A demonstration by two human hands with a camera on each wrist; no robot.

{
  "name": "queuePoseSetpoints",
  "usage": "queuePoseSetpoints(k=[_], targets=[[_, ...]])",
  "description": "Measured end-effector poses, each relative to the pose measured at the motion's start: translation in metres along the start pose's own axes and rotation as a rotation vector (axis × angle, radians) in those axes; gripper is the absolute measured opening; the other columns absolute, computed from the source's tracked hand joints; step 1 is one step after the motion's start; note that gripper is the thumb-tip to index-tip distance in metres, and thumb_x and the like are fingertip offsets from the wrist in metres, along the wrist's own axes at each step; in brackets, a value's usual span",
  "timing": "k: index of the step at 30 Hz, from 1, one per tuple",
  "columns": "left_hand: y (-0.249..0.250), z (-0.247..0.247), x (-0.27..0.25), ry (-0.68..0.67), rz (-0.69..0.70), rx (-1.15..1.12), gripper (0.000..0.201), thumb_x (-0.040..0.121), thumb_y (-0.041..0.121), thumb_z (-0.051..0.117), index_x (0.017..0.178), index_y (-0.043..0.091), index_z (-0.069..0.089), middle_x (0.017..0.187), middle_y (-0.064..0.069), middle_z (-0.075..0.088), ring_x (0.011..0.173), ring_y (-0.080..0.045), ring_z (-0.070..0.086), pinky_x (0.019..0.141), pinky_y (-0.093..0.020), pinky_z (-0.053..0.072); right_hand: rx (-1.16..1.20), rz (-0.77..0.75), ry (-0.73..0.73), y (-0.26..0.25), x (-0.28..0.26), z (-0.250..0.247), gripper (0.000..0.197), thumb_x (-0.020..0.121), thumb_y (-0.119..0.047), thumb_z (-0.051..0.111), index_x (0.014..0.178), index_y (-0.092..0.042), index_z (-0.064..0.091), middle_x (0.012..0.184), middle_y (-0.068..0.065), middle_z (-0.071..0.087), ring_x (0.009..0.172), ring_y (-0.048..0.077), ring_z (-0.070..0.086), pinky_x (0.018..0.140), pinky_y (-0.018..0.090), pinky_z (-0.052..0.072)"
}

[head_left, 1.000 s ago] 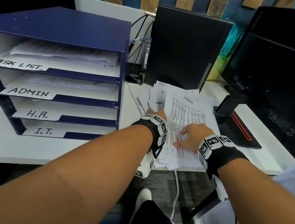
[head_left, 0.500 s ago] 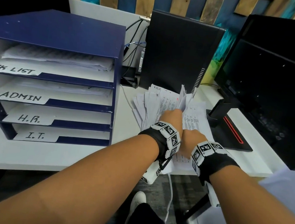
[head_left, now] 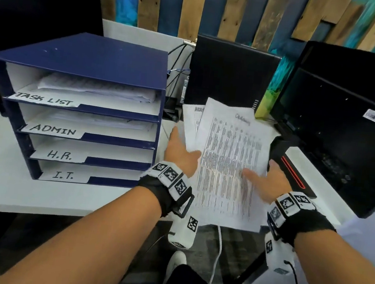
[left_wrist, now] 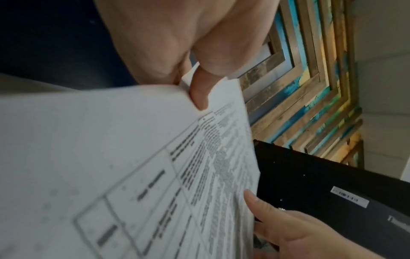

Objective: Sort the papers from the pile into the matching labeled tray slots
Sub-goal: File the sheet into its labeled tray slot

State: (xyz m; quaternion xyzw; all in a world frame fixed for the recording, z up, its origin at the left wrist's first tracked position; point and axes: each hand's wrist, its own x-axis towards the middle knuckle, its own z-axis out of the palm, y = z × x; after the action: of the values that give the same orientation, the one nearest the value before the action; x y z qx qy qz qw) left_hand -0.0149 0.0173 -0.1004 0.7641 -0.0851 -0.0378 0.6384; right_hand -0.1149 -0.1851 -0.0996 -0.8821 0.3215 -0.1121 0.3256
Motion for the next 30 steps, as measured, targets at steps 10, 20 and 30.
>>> queuePoseSetpoints(k=[10, 20, 30], targets=[[-0.014, -0.013, -0.006, 0.039, -0.034, 0.216, 0.024, 0.100, 0.010, 0.048, 0.085, 0.001, 0.064, 0.083, -0.004, 0.063, 0.075, -0.019, 0.055, 0.063, -0.024, 0.040, -0.011, 0.147, 0.275, 0.014, -0.006, -0.012, 0.009, 0.088, -0.014, 0.068, 0.082, -0.017, 0.062, 0.084, 0.006, 0.065, 0.075, 0.024, 0.061, 0.059, 0.027, 0.041], [-0.026, -0.009, -0.001, -0.048, -0.242, 0.324, 0.037, 0.101, 0.002, 0.036, 0.066, 0.012, 0.043, 0.070, 0.001, 0.044, 0.066, -0.014, 0.047, 0.067, -0.026, 0.040, -0.096, 0.081, 0.223, 0.032, 0.001, -0.004, 0.027, 0.093, 0.000, 0.055, 0.112, -0.010, 0.071, 0.107, 0.015, 0.071, 0.089, 0.032, 0.065, 0.070, 0.029, 0.048], [-0.033, -0.007, -0.016, -0.035, -0.124, 0.176, 0.022, 0.095, 0.008, 0.059, 0.117, 0.006, 0.061, 0.117, -0.009, 0.067, 0.102, -0.026, 0.064, 0.086, -0.035, 0.054, -0.026, 0.034, 0.009, 0.004, -0.003, 0.025, 0.018, 0.093, -0.017, 0.067, 0.111, -0.013, 0.067, 0.100, 0.004, 0.068, 0.082, 0.020, 0.060, 0.074, 0.028, 0.046]])
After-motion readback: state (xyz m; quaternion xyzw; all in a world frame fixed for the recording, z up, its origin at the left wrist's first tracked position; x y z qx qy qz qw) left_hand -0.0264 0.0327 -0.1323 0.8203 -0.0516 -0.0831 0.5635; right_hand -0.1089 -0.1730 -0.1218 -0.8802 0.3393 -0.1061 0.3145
